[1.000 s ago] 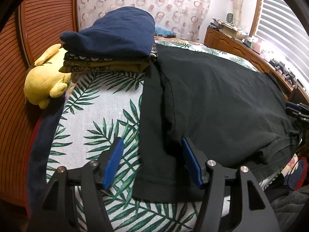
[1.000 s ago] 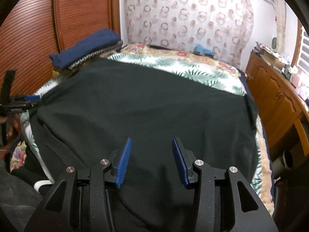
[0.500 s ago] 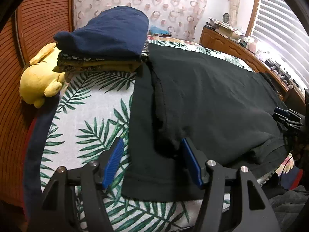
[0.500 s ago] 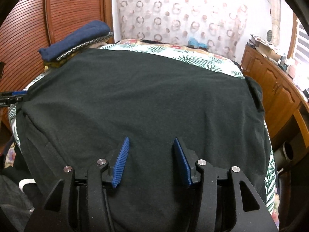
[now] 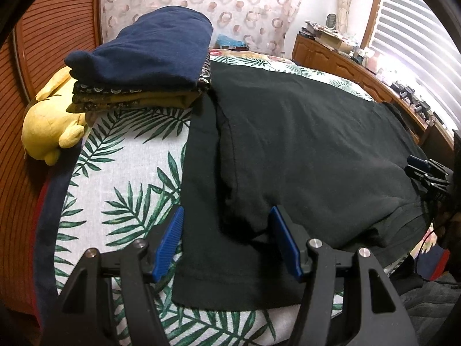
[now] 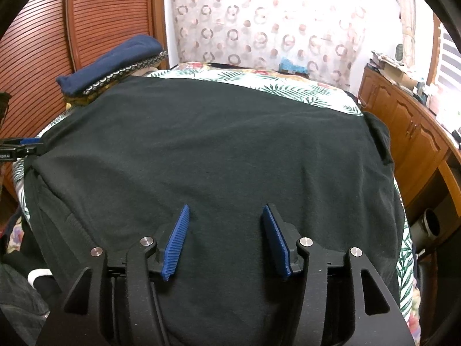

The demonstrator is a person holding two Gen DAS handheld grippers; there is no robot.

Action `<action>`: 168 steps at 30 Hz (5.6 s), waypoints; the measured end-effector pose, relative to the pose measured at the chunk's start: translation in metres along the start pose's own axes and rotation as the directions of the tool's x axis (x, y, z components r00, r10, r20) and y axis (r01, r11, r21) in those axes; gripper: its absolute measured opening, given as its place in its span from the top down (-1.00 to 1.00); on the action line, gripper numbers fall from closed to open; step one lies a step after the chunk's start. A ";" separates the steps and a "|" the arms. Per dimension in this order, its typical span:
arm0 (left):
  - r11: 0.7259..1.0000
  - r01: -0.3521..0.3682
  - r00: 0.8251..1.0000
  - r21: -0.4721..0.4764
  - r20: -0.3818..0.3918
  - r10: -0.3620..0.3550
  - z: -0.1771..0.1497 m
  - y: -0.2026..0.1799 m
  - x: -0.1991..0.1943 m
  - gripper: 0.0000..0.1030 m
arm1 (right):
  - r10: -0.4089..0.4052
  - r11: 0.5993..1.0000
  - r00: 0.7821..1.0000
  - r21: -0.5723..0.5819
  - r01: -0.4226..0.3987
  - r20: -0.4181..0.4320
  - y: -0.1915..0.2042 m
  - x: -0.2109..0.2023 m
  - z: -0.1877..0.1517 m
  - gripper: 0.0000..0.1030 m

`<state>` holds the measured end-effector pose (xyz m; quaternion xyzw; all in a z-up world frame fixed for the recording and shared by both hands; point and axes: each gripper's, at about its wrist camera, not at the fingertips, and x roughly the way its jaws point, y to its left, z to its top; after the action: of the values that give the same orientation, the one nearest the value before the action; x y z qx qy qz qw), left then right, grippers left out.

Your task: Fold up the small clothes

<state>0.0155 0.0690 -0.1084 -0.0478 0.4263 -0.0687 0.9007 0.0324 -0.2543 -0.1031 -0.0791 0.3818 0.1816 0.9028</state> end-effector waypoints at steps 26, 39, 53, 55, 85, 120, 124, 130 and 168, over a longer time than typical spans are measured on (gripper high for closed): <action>0.947 0.221 0.948 0.232 0.177 -0.265 0.090 -0.117 -0.042 0.82 | -0.067 0.994 0.996 0.089 0.061 0.064 -0.047 -0.054 -0.005 -0.06; 0.788 0.402 0.872 0.467 0.067 -0.485 0.144 -0.282 -0.043 0.82 | -0.147 0.980 0.983 0.153 0.130 0.109 -0.085 -0.098 -0.016 -0.05; 0.792 0.411 0.889 0.451 -0.006 -0.458 0.116 -0.284 -0.024 -0.14 | -0.143 0.977 0.984 0.171 0.125 0.103 -0.089 -0.098 -0.021 -0.05; 0.807 0.391 0.898 0.442 0.010 -0.441 0.115 -0.272 -0.024 -0.18 | -0.133 0.979 0.986 0.166 0.115 0.102 -0.086 -0.095 -0.017 -0.05; 0.944 0.234 0.958 0.233 0.108 -0.265 0.082 -0.160 0.009 -0.23 | 0.013 0.999 1.000 0.047 -0.013 0.001 -0.047 -0.046 0.004 0.82; 0.956 0.203 0.961 0.211 0.146 -0.236 0.076 -0.149 0.009 -0.23 | -0.119 0.988 0.992 0.106 0.114 0.048 -0.071 -0.116 0.000 0.20; 0.958 0.197 0.961 0.208 0.152 -0.231 0.074 -0.147 0.009 -0.23 | -0.104 0.992 0.991 0.075 0.098 0.087 -0.062 -0.121 0.015 0.06; 0.961 0.188 0.961 0.201 0.162 -0.222 0.073 -0.143 0.006 -0.23 | -0.058 0.998 0.993 -0.010 0.059 0.101 -0.036 -0.093 0.043 0.00; 0.970 0.194 0.963 0.149 0.159 -0.217 0.064 -0.119 0.005 -0.23 | 0.187 0.974 0.982 -0.139 -0.180 0.035 0.004 0.014 0.118 0.92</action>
<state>0.0580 -0.0477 -0.0548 -0.0381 0.3331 -0.1855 0.9237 0.1174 -0.2137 -0.0309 -0.1001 0.3525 0.2915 0.8836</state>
